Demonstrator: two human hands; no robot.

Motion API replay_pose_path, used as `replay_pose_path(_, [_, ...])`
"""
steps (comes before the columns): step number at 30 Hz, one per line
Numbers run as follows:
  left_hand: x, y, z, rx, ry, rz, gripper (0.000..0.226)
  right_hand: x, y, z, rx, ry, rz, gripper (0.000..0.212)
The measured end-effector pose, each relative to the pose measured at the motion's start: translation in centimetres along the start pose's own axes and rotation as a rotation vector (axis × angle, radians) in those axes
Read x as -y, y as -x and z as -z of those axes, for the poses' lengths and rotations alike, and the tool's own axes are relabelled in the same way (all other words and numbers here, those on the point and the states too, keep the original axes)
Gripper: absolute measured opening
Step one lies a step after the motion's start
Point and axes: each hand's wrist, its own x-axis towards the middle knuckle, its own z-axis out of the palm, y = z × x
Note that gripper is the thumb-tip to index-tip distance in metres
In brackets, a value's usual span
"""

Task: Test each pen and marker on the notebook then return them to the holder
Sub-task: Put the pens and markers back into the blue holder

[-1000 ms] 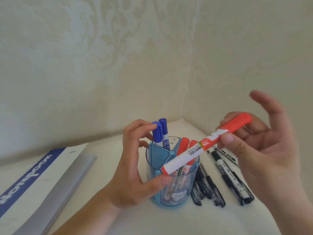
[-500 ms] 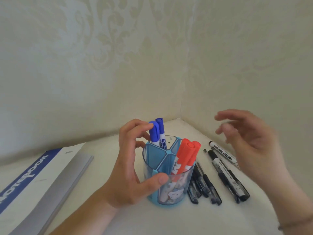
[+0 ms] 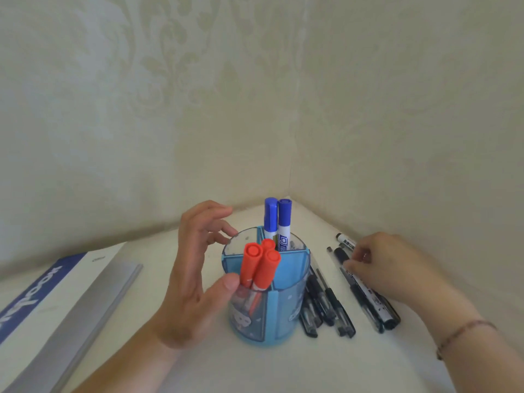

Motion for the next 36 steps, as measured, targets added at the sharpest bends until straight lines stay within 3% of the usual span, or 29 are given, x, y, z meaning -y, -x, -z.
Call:
replay_pose_path(8, [0.0,0.0,0.0,0.037,-0.05,-0.026,0.071,1.1,0.7,0.0,0.054,0.075,0.017,0.025])
replay_pose_path(13, [-0.2,-0.1,0.1,-0.003,-0.029,-0.038,0.071,1.9,1.2,-0.6,0.037,0.091,0.079,0.043])
replay_pose_path(20, [-0.1,0.0,0.0,0.031,-0.037,-0.039,0.078,1.2,0.8,-1.2,0.042,0.044,0.13,0.037])
replay_pose_path(23, [-0.2,0.0,0.1,0.022,-0.037,-0.048,0.078,1.5,0.7,-0.1,-0.143,-0.432,0.237,0.041])
replay_pose_path(26, [-0.2,0.0,0.0,0.021,-0.046,-0.045,0.078,3.4,3.0,2.6,-0.415,-1.22,0.417,0.052])
replay_pose_path(28, [-0.2,0.0,-0.1,0.024,-0.051,-0.039,0.077,4.7,4.8,3.3,-0.527,-1.414,0.579,0.054])
replay_pose_path(31, [-0.2,-0.1,-0.1,0.023,-0.068,-0.045,0.078,5.8,5.8,2.4,-0.476,-1.431,0.696,0.058])
replay_pose_path(33, [-0.1,-0.1,-0.1,0.021,-0.072,-0.053,0.078,5.9,5.7,1.6,-0.425,-1.213,0.728,0.053])
replay_pose_path(36, [-0.2,-0.1,0.0,0.012,-0.065,-0.059,0.078,5.7,5.4,1.2,-0.471,-0.815,0.767,0.011])
